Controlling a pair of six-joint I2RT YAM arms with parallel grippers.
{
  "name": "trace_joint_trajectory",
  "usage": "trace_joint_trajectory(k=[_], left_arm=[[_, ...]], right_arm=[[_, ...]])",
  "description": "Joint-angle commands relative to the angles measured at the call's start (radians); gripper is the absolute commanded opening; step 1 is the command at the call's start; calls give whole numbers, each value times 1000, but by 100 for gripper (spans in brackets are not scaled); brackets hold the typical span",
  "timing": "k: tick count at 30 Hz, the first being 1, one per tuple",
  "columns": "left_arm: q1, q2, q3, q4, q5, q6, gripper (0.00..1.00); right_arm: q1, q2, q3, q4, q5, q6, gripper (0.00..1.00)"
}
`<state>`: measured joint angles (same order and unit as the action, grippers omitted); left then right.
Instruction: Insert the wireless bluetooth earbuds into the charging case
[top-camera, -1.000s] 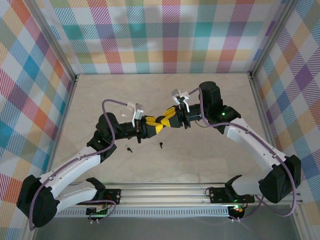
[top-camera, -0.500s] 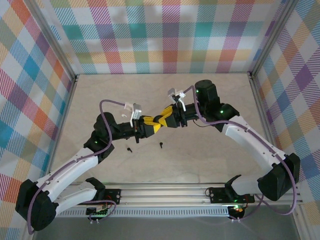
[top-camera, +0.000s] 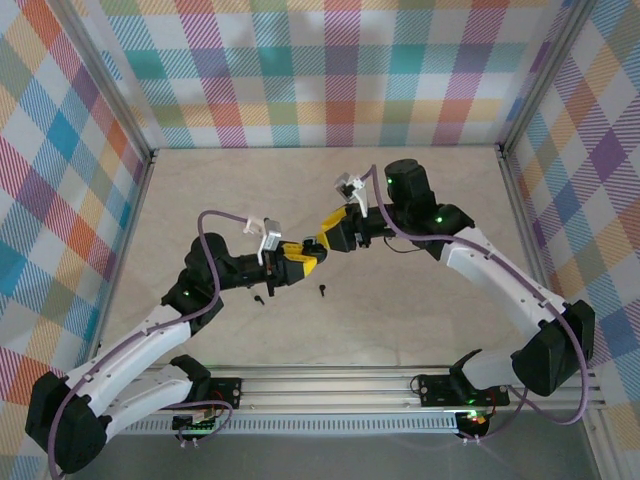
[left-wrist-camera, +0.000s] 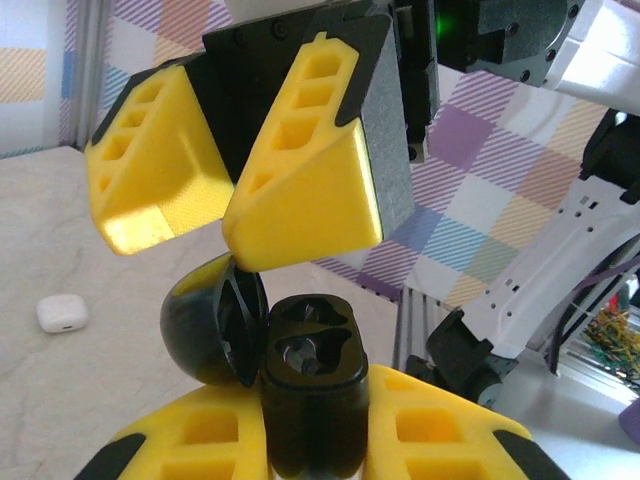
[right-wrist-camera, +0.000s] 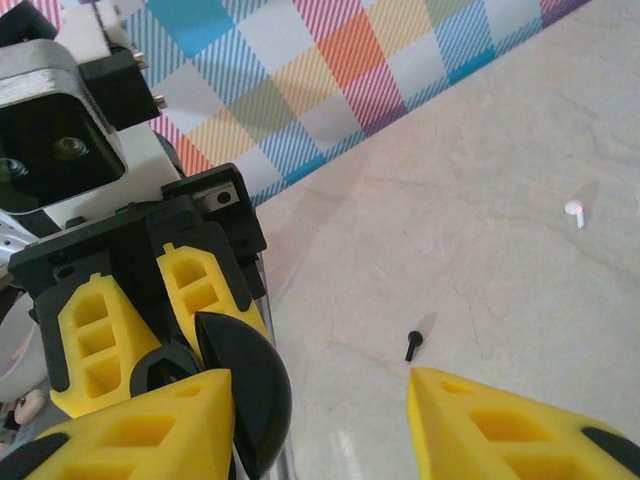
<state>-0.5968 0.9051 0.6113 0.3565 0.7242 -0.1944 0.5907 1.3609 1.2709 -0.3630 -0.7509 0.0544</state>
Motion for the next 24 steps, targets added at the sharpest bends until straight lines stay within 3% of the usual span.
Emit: trace_joint_trajectory(k=[1, 6, 11, 16, 20, 24], left_arm=[[-6, -59, -35, -18, -29, 76, 0], [-6, -115, -109, -43, -116, 90, 0], [-6, -186, -184, -106, -215, 95, 0], [-6, -320, -255, -199, -362, 71, 0], [-5, -466, -301, -264, -406, 59, 0], [-6, -587, -321, -358, -444, 59, 0]], right_arm=[[-10, -17, 33, -35, 70, 76, 51], [-11, -64, 12, -70, 122, 162, 56], [-11, -22, 11, -73, 89, 226, 56], [-11, 98, 105, -163, 203, 283, 53], [-14, 152, 122, -189, 304, 331, 51], [-16, 204, 131, -238, 350, 343, 39]])
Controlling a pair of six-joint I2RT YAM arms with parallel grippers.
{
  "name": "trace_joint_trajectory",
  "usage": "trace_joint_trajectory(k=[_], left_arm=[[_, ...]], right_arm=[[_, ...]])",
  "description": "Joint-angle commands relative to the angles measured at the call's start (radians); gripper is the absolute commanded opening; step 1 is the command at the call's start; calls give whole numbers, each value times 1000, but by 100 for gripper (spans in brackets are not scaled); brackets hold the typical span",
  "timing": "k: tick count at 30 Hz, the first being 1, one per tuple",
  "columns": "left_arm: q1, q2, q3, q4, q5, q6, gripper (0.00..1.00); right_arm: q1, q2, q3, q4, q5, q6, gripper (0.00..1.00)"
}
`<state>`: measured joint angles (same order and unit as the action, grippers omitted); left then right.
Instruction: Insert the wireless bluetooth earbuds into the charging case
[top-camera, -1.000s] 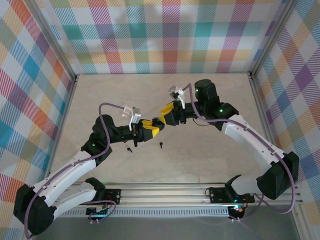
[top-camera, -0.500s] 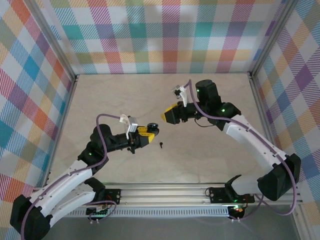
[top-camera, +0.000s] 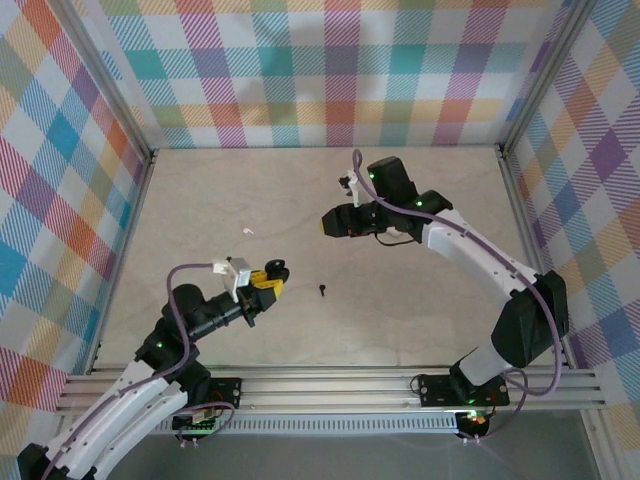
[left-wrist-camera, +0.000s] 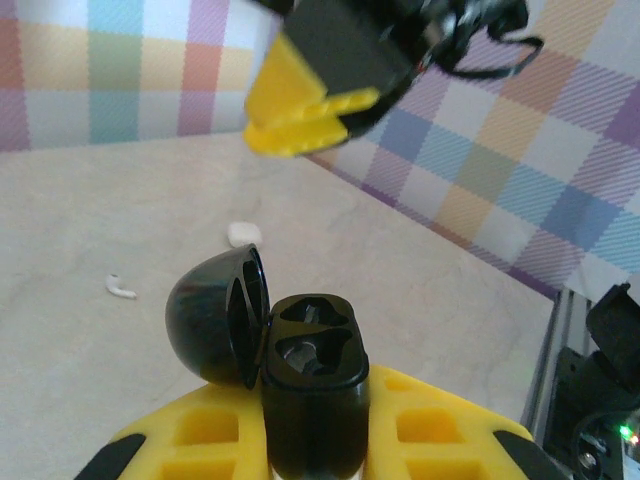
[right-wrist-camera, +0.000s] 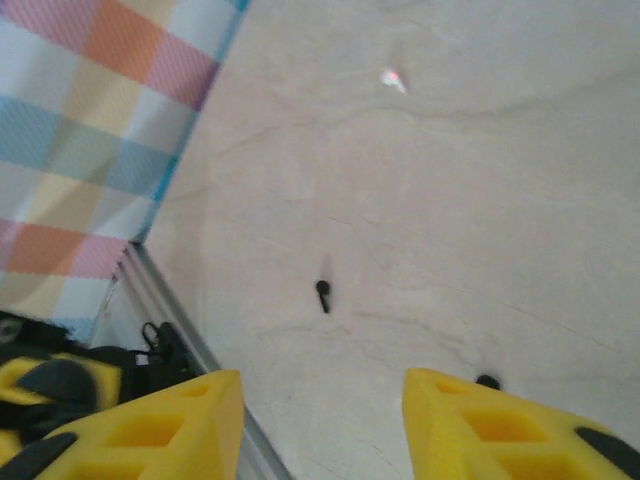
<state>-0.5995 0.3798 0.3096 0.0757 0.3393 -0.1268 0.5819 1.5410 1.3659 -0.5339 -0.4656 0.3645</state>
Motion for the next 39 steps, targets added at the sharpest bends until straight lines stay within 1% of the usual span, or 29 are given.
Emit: trace_joint_trajectory(k=[1, 3, 10, 15, 19, 22, 30, 35, 39], left_arm=[[-3, -86, -26, -98, -67, -12, 0], [-3, -121, -41, -128, -74, -19, 0], [-3, -213, -67, -196, -66, -37, 0], [-3, -257, -86, -197, -71, -53, 0], [-3, -255, -89, -200, -65, -61, 0], [-3, -244, -88, -196, -62, -69, 0], [-3, -228, -92, -197, -71, -79, 0], [-3, -220, -89, -202, -78, -79, 0], [-3, -211, -90, -189, -80, -79, 0]], right_arm=[[-7, 37, 34, -76, 65, 36, 37], [-7, 59, 17, -83, 69, 45, 33], [-5, 170, -25, -133, 76, 49, 33], [11, 257, -5, -198, 145, 37, 30], [31, 307, 11, -224, 198, 25, 30], [47, 331, 12, -221, 206, 21, 31], [102, 384, 30, -195, 197, 5, 30], [105, 439, 36, -168, 169, 23, 27], [104, 438, -1, -108, 157, 49, 27]])
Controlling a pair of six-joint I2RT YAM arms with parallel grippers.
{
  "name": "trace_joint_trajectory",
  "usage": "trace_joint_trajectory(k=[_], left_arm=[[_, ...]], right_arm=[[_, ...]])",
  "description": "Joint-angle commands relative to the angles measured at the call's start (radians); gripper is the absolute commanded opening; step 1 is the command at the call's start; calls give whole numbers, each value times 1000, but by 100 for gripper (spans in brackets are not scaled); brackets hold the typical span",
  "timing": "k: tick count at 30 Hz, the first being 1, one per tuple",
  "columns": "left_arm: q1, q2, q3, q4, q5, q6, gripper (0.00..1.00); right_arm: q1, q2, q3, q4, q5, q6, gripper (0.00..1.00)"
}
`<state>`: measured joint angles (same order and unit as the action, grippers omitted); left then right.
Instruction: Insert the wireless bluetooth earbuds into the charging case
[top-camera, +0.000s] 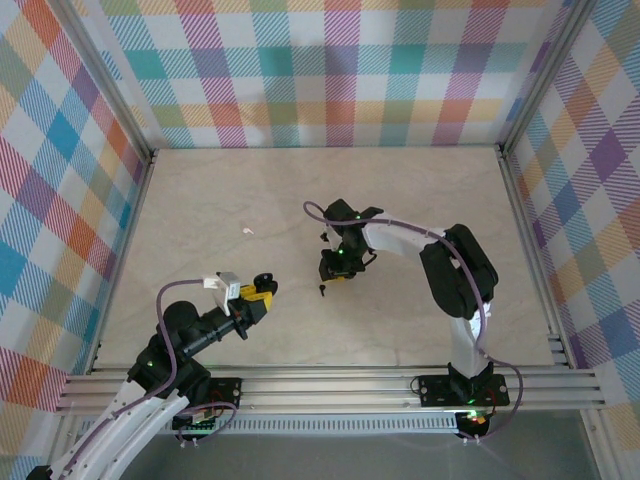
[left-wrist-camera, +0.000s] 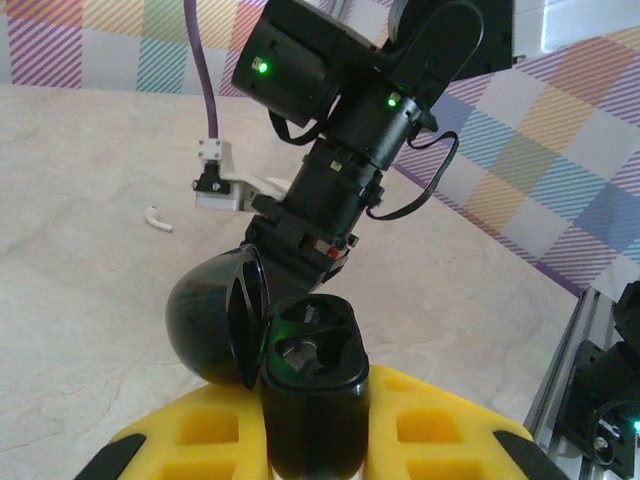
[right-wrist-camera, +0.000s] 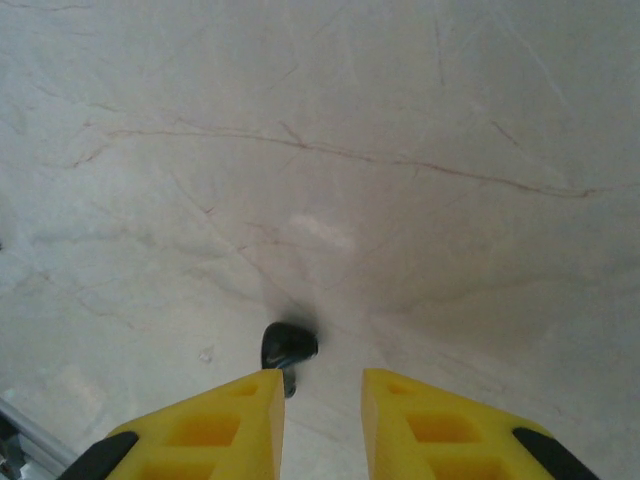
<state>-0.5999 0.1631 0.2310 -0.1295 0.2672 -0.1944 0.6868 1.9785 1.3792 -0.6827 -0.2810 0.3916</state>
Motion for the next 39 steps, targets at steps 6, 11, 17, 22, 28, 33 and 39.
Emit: trace_joint_trajectory(k=[6, 11, 17, 22, 28, 33, 39], left_arm=[[-3, 23, -17, 32, -8, -13, 0], [-3, 23, -14, 60, -15, -16, 0], [-3, 26, -8, 52, -3, -19, 0], [-3, 22, -5, 39, -2, -19, 0], [-3, 23, -4, 33, 4, -24, 0], [-3, 22, 5, 20, 6, -25, 0], [-3, 21, 8, 12, 8, -27, 0]], right_arm=[[1, -3, -38, 67, -46, 30, 34], [8, 2, -45, 74, -65, 29, 33], [29, 3, -53, 78, -59, 15, 30], [46, 8, -57, 81, -57, 2, 30], [53, 3, -69, 97, -46, -2, 29], [58, -1, -81, 110, -29, -1, 29], [58, -39, -102, 130, -10, 8, 30]])
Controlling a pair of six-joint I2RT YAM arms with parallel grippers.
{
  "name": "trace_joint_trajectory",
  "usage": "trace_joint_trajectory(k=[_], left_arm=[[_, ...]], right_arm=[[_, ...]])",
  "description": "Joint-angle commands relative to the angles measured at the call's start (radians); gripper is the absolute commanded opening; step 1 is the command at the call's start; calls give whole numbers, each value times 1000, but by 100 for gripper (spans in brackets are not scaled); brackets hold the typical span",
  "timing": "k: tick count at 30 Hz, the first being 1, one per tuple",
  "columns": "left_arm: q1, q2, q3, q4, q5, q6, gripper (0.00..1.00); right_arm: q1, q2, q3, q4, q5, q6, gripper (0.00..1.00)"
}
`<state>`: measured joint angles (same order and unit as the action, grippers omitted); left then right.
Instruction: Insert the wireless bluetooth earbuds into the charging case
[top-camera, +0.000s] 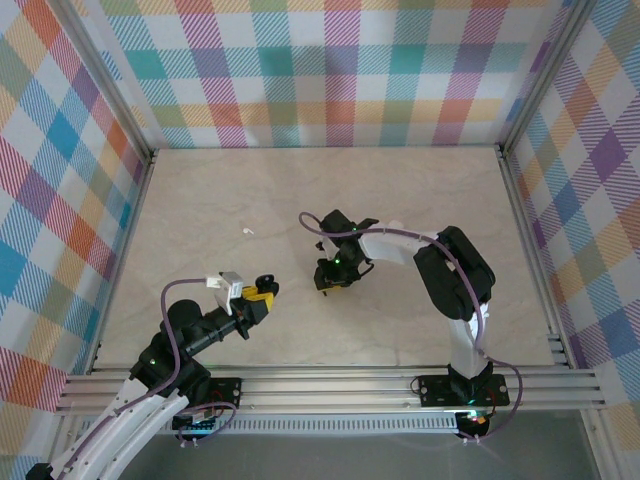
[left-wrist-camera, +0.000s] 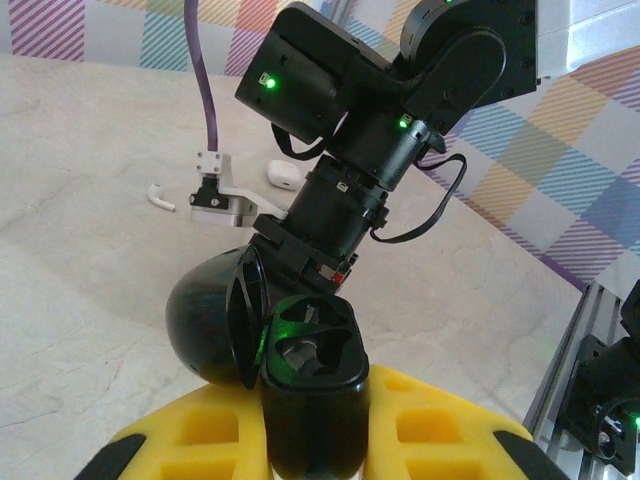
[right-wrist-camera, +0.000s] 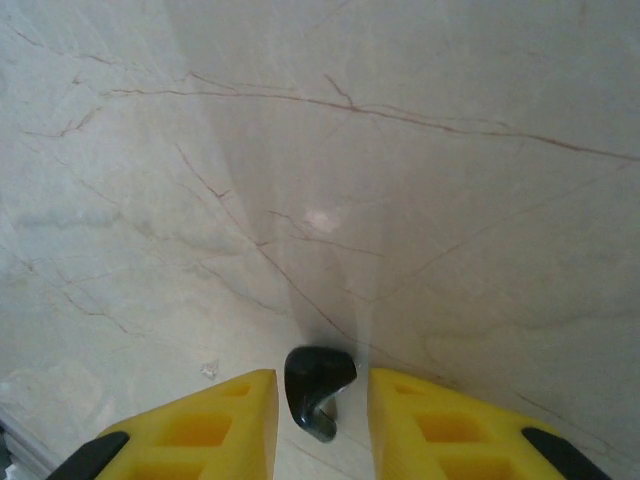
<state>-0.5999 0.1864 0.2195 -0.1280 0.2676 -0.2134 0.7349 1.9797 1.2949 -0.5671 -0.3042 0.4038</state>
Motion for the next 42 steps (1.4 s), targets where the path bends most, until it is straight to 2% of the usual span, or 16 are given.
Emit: trace_joint_trajectory(k=[1, 8, 15, 31, 35, 42], left_arm=[[-3, -2, 20, 13, 8, -9, 0], [-3, -2, 22, 11, 12, -17, 0], [-3, -3, 21, 11, 12, -26, 0], [-3, -7, 29, -1, 20, -35, 0], [-3, -14, 30, -11, 19, -37, 0], [-3, -36, 29, -30, 13, -46, 0]], right_arm=[[9, -46, -19, 16, 16, -3, 30], [9, -43, -25, 13, 21, -14, 32], [12, -33, -24, 25, -5, 10, 28], [48, -56, -52, 87, -12, 184, 27], [49, -70, -53, 70, 16, 167, 28], [49, -79, 12, -8, 41, 44, 29]])
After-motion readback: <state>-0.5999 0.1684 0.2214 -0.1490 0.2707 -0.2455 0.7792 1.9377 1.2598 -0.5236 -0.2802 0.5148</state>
